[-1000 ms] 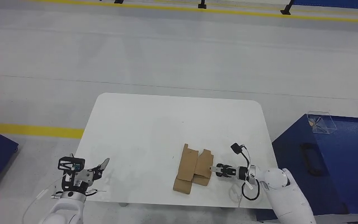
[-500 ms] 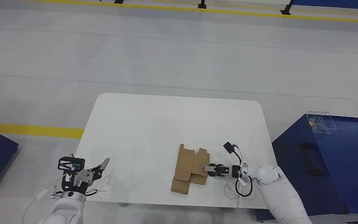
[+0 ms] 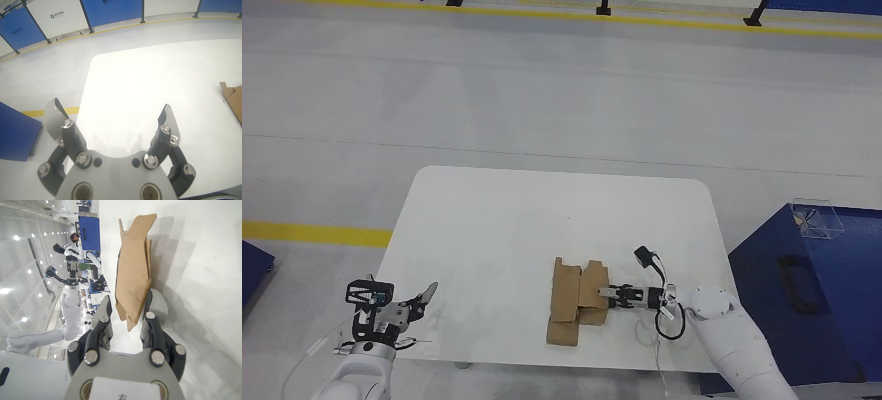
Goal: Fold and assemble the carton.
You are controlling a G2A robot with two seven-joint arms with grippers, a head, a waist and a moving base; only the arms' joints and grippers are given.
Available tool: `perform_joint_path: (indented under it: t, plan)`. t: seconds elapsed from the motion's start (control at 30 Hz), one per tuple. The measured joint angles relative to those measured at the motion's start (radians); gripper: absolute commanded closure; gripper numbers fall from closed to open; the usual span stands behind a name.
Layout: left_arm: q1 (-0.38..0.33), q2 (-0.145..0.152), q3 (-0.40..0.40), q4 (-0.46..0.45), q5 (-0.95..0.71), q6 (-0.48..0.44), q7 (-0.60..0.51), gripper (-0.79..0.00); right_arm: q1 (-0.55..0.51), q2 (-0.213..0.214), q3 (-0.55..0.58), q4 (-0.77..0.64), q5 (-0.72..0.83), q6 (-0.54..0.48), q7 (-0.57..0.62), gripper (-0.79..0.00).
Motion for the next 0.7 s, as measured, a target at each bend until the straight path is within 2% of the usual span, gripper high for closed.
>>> perform_joint_path:
  t: [0.2,0.4,0.5,0.6,0.7]
  plan:
    - [0.000,0.000,0.000,0.000,0.000,0.000,0.000,-0.785,0.037,-0.024,-0.043,0.062,0.034,-0.040,-0.044,0.000]
    - [0.000,0.000,0.000,0.000,0.000,0.000,0.000,-0.785,0.087,-0.041,-0.060,0.085,0.148,-0.072,0.062,0.000]
    - [0.000,0.000,0.000,0.000,0.000,0.000,0.000,-0.785,0.088,-0.027,-0.028,-0.005,0.233,-0.073,0.090,0.000]
    - [0.000,0.000,0.000,0.000,0.000,0.000,0.000,-0.785,0.033,0.010,0.043,-0.190,0.302,-0.080,0.079,0.000]
    - [0.000,0.000,0.000,0.000,0.000,0.000,0.000,-0.785,-0.072,0.054,0.158,-0.433,0.358,-0.090,0.069,0.000]
